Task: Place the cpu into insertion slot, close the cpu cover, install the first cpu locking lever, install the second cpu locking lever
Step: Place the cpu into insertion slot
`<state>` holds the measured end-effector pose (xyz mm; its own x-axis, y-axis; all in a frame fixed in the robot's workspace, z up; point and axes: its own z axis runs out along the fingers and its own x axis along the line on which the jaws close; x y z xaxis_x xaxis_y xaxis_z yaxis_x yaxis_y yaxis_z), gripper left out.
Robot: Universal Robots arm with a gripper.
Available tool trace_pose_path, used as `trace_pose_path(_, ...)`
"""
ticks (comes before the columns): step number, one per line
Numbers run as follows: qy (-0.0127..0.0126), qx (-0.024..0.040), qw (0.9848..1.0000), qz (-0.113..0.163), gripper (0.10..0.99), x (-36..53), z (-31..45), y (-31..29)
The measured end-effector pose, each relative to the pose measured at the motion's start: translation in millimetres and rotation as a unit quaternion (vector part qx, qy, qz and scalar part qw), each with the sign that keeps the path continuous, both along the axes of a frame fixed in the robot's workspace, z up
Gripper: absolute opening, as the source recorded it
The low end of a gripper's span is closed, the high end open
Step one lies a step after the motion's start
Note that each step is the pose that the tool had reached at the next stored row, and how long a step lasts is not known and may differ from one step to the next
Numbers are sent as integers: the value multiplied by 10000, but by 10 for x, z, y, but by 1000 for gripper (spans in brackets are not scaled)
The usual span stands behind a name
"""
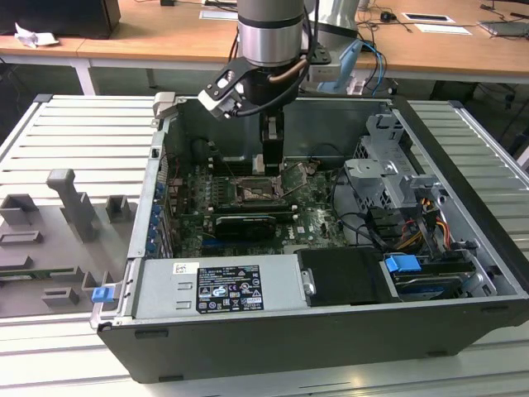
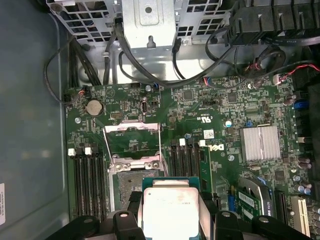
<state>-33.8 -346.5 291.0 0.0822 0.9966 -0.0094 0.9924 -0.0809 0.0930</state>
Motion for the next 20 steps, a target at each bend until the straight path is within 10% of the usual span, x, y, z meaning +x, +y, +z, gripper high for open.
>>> trace_pose_path(20,0,-7,9993,375,537,0,-207,107)
